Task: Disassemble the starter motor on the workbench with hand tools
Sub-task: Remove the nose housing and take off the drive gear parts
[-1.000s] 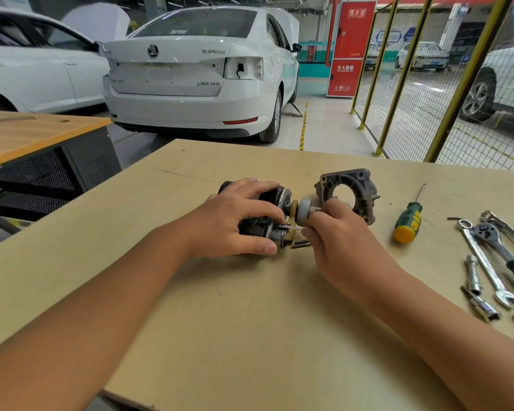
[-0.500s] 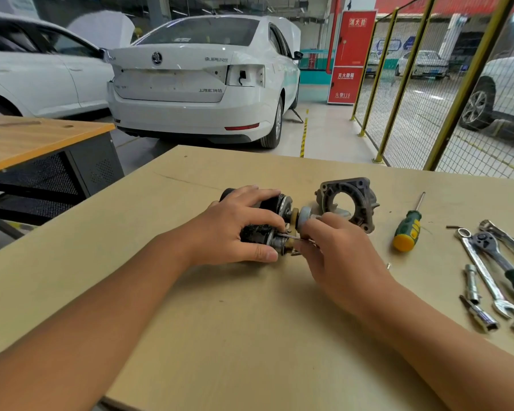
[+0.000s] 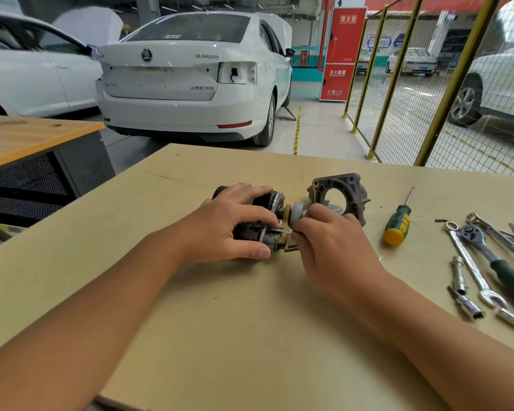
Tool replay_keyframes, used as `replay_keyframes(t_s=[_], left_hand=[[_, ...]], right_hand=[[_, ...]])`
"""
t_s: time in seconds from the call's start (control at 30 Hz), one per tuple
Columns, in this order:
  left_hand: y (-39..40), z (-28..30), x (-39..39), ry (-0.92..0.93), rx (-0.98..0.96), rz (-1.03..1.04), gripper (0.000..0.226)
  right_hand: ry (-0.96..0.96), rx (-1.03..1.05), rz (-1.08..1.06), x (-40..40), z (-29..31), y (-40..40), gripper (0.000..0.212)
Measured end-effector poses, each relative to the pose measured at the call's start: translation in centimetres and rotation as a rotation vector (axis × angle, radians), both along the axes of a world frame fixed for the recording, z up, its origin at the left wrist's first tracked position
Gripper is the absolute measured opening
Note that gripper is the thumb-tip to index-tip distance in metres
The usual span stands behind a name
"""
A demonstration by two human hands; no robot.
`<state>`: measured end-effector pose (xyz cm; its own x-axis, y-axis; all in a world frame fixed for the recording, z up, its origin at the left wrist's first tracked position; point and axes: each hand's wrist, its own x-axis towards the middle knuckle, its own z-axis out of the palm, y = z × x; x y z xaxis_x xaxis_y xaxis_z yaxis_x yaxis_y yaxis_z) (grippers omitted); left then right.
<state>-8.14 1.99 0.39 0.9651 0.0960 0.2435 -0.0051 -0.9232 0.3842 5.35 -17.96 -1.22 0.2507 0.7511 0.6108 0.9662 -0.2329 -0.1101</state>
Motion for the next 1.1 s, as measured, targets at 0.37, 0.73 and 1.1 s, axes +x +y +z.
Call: replay_keyframes(t_s=[0.37, 0.73, 1.1], left_hand=[[0.1, -0.1, 0.1, 0.001, 0.004, 0.005, 0.049], [0.3, -0.4, 0.2, -0.027, 0.024, -0.008, 0.049], [0.2, -0.3, 0.2, -0.02, 0.022, -0.005, 0.049]], right_hand=[[0.081, 0.026, 0.085, 0.6, 0.2, 0.1, 0.007], [-0.03, -0.042, 0.053, 0.2, 0.6, -0.4, 0.015], [-0.076, -0.083, -0.029, -0.3, 0.9, -0.6, 0.009]])
